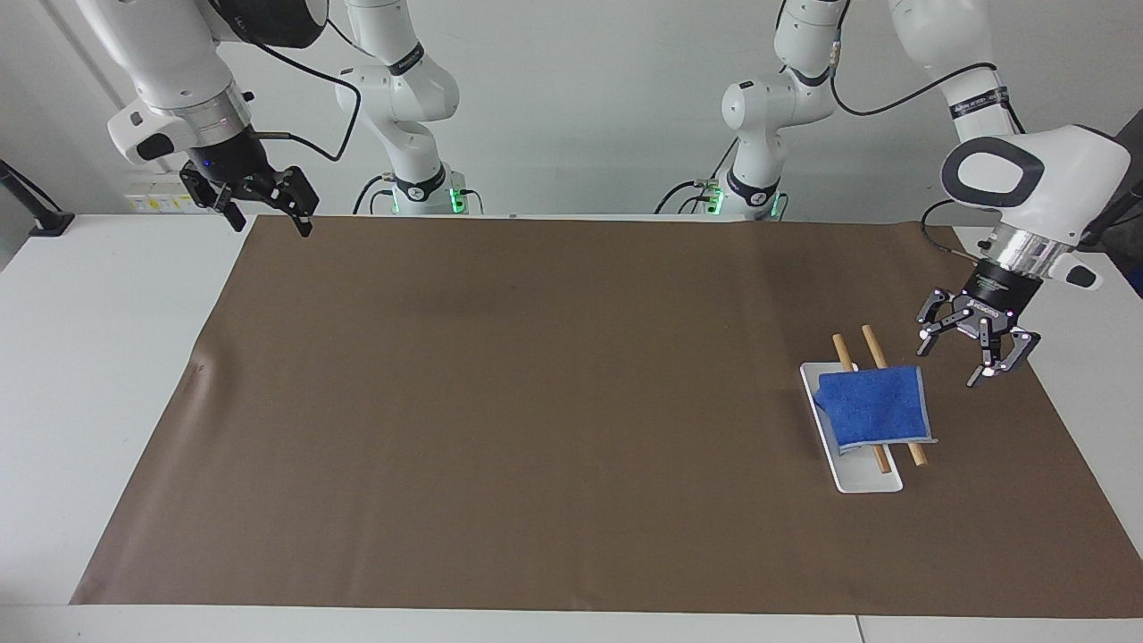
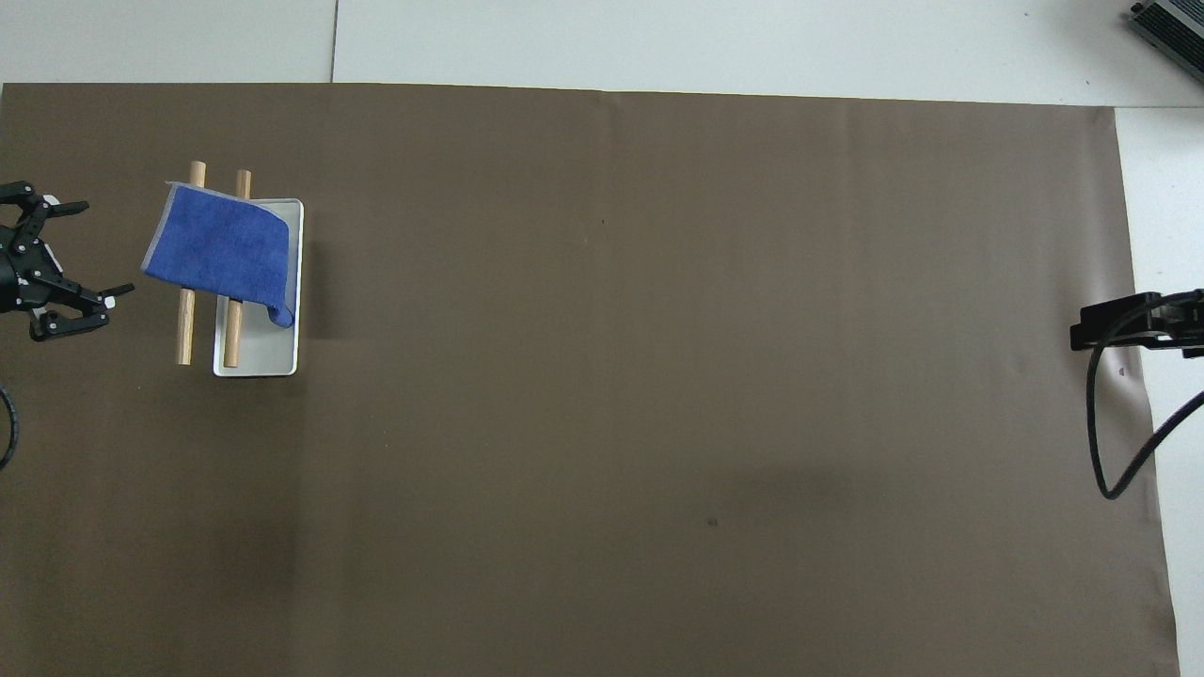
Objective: Right arm passes towel to left arm to hang
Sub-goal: 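Open the left gripper and adjust the towel on the dowels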
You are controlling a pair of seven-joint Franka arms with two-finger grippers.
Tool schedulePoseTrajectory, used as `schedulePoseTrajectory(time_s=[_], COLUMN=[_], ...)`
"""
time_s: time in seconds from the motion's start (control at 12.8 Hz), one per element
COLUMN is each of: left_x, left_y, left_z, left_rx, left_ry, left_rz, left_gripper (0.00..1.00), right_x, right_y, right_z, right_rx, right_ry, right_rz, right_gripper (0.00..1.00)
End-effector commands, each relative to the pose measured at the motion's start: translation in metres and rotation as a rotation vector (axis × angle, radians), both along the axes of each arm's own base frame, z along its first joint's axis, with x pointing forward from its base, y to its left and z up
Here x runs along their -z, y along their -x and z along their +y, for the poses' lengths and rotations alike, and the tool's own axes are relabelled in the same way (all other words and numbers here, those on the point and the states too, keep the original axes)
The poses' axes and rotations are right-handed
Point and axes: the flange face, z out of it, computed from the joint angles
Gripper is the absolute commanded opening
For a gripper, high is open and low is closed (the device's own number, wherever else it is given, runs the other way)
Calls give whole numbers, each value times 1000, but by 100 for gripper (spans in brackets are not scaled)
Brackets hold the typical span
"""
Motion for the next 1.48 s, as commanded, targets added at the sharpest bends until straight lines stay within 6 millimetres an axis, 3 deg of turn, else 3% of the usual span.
schedulePoseTrajectory(time_s=[0.0,0.31,0.55,0.94,1.17,1.4], left_x=[-3,-18,-51,-109,-125,-136], left_y=[0,-5,-14,-18,-1,12], left_z=[3,3,-20,-123,-186,-209], left_rx=[23,36,197,516,653,815], left_ry=[-5,-7,-162,-385,-432,-461], left_rz=[-5,-15,14,90,123,131], left_gripper=[100,100,100,100,100,100], right_x=[-1,1,1,1,0,-4], right_y=[7,7,7,7,7,-4], right_z=[3,4,4,4,5,2], right_rx=[-26,-28,-25,12,55,59], right_ry=[21,16,15,14,8,8], right_rz=[-17,-14,-14,-15,-15,-16], right_gripper=[100,100,100,100,100,100])
